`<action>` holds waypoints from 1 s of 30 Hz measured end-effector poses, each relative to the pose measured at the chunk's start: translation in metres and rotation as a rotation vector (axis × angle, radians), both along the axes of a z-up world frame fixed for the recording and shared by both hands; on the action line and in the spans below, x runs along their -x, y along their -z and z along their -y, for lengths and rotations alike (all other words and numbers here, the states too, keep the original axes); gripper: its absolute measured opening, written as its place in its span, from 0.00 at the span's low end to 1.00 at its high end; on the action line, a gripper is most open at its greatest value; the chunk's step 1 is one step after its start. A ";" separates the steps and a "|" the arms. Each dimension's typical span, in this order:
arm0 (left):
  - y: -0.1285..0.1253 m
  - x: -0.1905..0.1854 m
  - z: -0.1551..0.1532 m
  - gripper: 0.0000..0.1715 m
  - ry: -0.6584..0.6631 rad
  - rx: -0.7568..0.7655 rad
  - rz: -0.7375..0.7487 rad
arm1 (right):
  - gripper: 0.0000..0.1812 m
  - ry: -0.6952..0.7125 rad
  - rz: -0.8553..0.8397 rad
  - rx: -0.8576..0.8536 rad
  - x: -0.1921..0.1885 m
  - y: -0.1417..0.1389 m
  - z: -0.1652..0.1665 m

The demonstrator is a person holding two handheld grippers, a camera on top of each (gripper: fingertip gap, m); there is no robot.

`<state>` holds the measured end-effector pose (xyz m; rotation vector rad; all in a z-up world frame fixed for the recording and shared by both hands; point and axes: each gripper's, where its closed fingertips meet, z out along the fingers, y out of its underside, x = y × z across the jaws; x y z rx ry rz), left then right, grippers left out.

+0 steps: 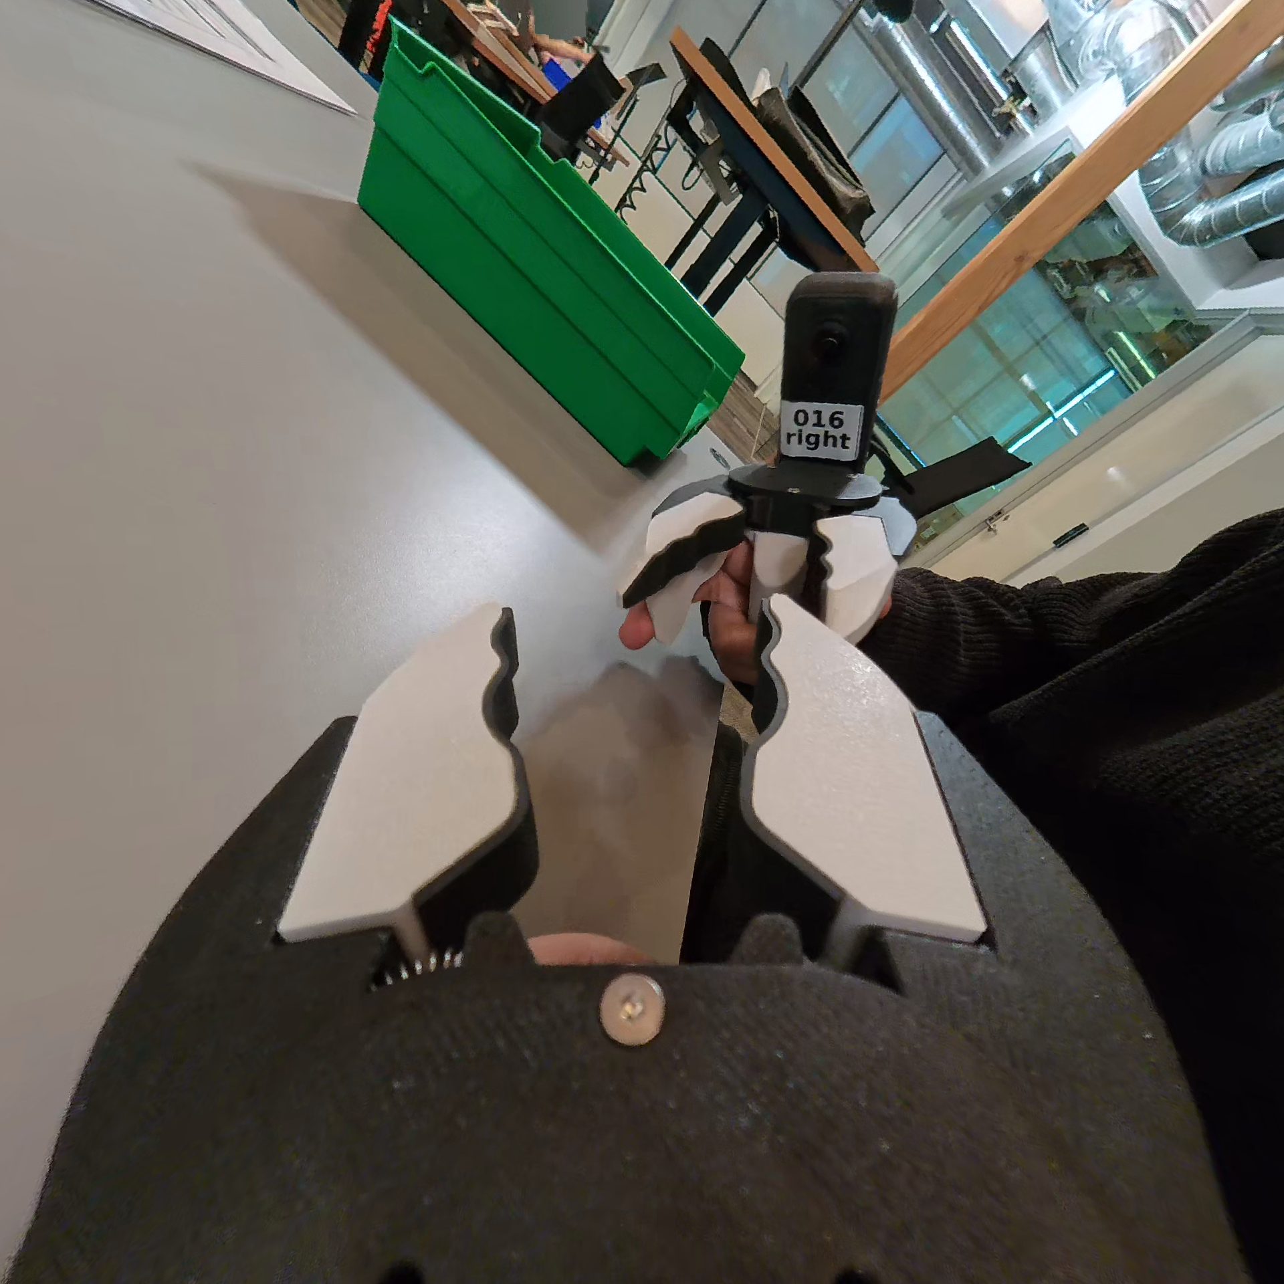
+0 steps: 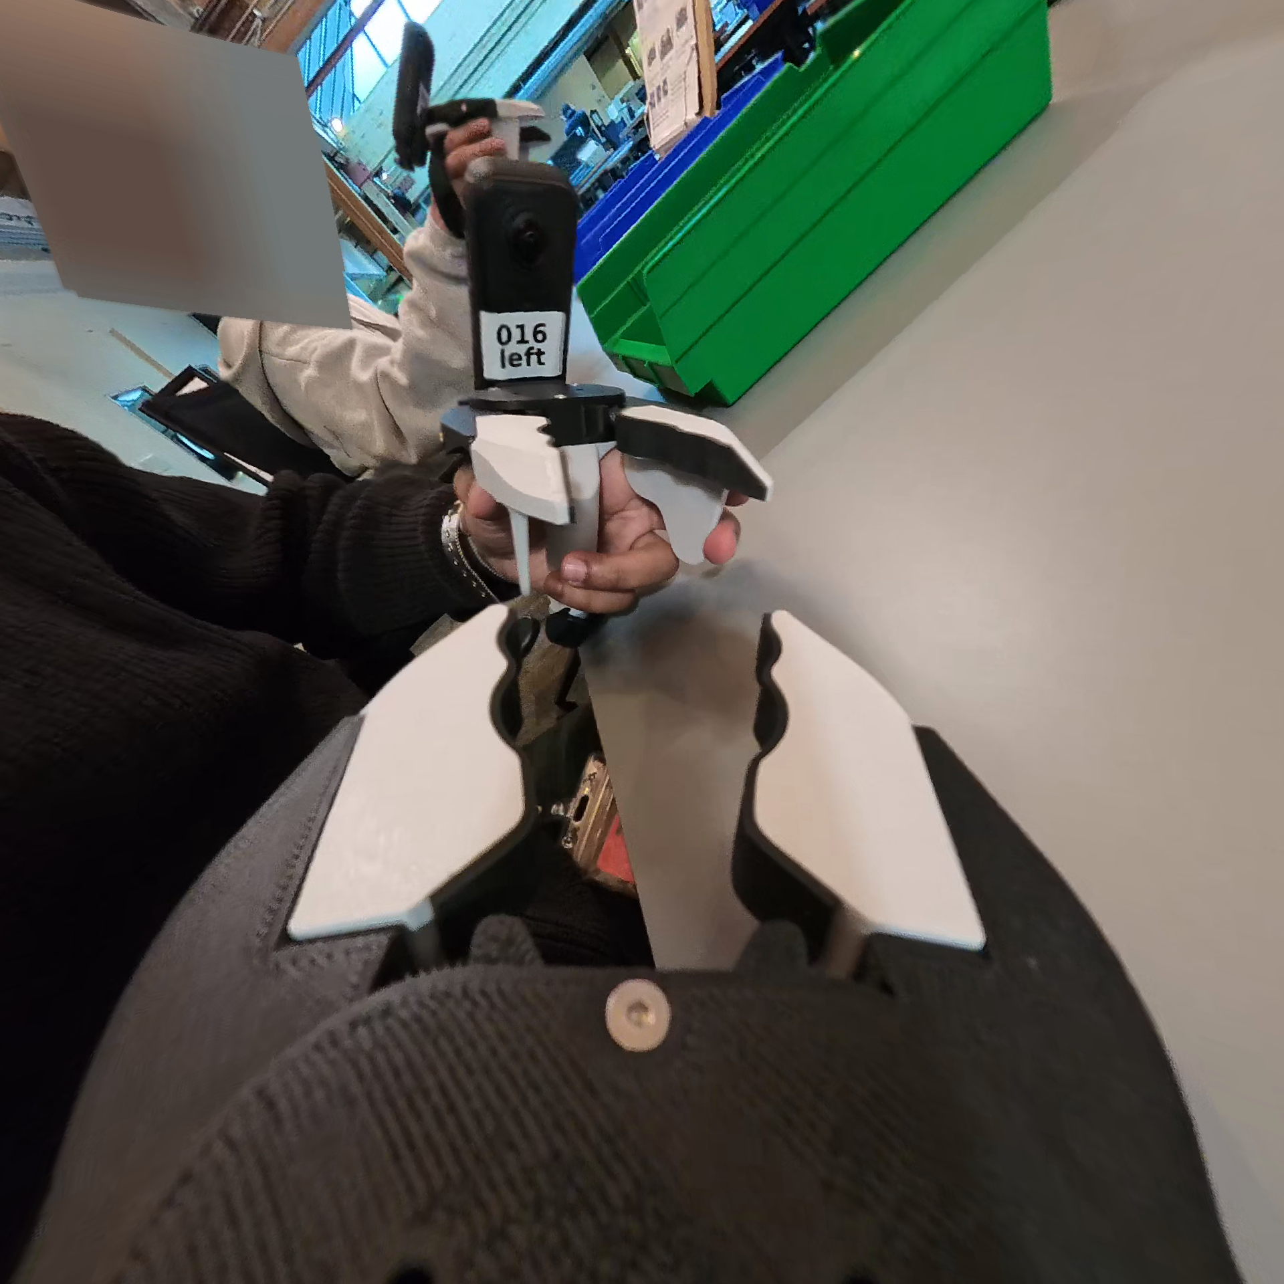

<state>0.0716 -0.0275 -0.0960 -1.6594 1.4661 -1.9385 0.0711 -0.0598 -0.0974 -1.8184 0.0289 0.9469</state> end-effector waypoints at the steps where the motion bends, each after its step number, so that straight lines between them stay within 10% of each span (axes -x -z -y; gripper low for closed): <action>1: 0.000 0.000 0.000 0.39 -0.001 0.001 -0.002 | 0.38 -0.002 0.022 -0.015 0.000 -0.002 0.001; 6: 0.001 0.001 0.003 0.38 0.008 -0.037 0.001 | 0.44 0.152 0.135 -0.119 -0.036 -0.041 0.007; 15: 0.001 0.002 0.009 0.38 0.023 -0.052 0.002 | 0.45 0.804 0.424 -0.017 -0.264 -0.112 0.116; 22: 0.001 0.001 0.009 0.38 0.021 -0.046 -0.003 | 0.56 0.994 0.716 0.549 -0.422 -0.064 0.217; 30: 0.003 0.002 0.011 0.38 0.028 -0.070 -0.006 | 0.55 0.647 0.503 0.992 -0.426 0.024 0.233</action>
